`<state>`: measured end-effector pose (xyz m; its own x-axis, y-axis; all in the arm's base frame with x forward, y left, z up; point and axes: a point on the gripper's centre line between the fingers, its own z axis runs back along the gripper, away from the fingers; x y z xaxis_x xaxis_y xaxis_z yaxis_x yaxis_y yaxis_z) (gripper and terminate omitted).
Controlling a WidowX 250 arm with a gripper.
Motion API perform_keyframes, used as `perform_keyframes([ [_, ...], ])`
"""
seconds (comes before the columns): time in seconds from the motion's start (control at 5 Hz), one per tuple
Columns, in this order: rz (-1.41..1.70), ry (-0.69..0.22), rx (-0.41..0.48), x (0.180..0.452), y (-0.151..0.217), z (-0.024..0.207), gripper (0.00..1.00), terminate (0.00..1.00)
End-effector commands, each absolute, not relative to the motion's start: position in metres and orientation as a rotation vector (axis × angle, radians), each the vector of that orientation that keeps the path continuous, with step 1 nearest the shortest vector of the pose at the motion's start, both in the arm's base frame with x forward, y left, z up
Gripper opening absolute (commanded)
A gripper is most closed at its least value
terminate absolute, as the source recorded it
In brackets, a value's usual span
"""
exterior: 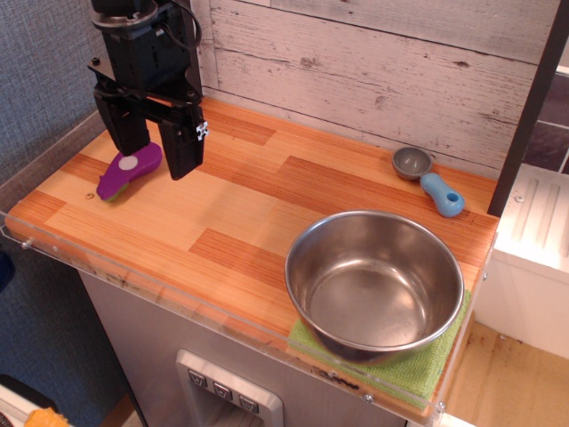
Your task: Put the spoon behind the eggplant.
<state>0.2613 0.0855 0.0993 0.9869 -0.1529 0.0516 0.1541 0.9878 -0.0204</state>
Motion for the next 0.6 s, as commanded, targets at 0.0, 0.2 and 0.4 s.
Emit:
perform_keyframes([
  [0.0, -0.154, -0.05, -0.024, 0.261, 0.085, 0.099, 1.0, 0.0],
  [0.2, -0.154, -0.094, -0.049, 0.27, 0.069, 0.108, 1.0, 0.0],
  [0.4, -0.2, -0.139, -0.057, 0.297, 0.036, 0.115, 1.0, 0.0],
])
